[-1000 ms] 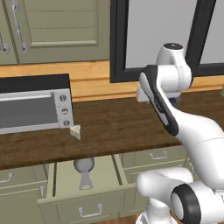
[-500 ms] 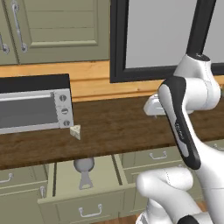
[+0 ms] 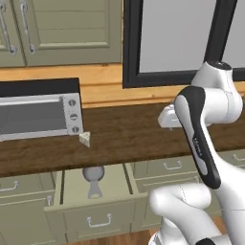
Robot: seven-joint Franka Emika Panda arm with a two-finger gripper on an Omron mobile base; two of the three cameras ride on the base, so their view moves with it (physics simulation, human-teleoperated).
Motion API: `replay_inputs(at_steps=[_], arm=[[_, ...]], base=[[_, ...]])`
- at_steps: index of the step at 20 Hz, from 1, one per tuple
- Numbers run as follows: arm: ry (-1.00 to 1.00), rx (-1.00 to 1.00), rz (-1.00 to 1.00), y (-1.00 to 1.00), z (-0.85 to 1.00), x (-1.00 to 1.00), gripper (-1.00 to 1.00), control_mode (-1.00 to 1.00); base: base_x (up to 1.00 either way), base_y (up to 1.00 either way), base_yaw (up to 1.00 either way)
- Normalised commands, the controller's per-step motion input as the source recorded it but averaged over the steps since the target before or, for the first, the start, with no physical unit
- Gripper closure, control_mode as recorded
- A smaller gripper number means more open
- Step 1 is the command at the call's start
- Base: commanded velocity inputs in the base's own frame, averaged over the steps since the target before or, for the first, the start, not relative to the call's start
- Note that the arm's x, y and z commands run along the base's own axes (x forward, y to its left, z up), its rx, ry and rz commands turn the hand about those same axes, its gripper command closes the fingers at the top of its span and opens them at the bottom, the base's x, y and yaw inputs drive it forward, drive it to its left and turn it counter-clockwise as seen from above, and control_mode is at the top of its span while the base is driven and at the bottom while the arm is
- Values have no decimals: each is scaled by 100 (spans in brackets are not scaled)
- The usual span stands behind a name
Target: Pick the measuring cup from the drawer and place it on the counter.
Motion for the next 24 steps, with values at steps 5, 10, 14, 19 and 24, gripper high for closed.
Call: replay_inputs(at_steps=[5, 10, 14, 19, 24], arm=[[0, 0, 0, 0, 0, 0, -100, 100], [1, -2, 5, -4, -9, -3, -100, -100], [4, -2, 31, -21, -47, -15, -100, -100], [1, 0, 16, -20, -39, -3, -100, -100], [0, 0, 4, -12, -28, 0, -100, -100]], base=[[-46, -14, 11], [-14, -16, 12], [0, 0, 0], [0, 0, 0], [0, 0, 0]])
